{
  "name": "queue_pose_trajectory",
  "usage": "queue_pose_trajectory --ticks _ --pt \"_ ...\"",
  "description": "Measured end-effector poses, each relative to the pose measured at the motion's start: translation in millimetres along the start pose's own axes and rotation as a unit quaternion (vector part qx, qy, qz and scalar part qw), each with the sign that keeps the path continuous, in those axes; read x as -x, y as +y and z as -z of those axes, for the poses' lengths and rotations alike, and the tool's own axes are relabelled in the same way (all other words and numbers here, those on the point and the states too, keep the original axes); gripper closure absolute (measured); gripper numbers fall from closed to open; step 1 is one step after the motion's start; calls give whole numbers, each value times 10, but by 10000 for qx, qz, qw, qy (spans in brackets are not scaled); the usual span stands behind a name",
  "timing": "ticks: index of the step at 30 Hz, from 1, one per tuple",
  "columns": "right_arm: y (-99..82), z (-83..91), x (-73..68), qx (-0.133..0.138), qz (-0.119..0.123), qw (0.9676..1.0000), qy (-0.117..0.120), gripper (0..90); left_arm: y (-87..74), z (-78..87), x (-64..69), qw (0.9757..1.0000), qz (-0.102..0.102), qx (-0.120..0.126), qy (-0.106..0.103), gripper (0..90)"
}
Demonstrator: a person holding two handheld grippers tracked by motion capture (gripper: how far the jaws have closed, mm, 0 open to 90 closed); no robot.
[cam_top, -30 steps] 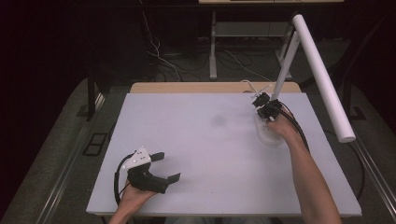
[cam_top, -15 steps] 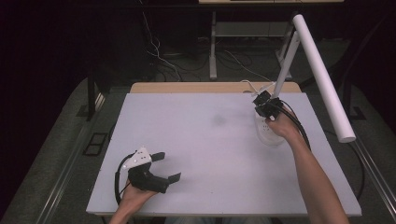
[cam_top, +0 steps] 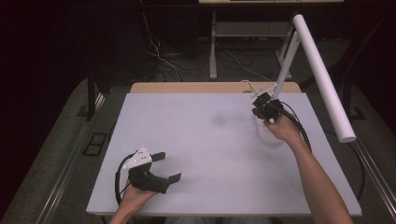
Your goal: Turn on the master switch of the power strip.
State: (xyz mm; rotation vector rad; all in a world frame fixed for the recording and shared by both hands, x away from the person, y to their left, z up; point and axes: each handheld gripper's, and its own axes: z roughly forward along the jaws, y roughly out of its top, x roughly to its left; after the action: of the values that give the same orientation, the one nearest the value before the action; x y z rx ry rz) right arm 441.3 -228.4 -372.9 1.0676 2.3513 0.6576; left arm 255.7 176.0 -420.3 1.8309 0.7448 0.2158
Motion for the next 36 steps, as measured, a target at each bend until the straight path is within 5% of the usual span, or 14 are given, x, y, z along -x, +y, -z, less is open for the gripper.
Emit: queue_pose_trajectory --ticks 13,18,26,32,36 --pt "-34 272 -131 323 -83 9991 267 892 11 -29 2 10000 -27 -18 -37 0" --pt "-102 339 -155 440 -230 9978 441 816 11 -32 2 10000 -22 -16 -33 0" --pt "-245 458 -201 686 -688 9913 885 544 9 -39 6 10000 -13 -15 -30 0" --pt "-379 610 -277 840 -860 9867 1092 143 10 -40 4 10000 -14 -13 -24 0" --pt "-452 655 -332 843 -839 9861 1162 80 11 -35 3 10000 -7 -1 -13 0"
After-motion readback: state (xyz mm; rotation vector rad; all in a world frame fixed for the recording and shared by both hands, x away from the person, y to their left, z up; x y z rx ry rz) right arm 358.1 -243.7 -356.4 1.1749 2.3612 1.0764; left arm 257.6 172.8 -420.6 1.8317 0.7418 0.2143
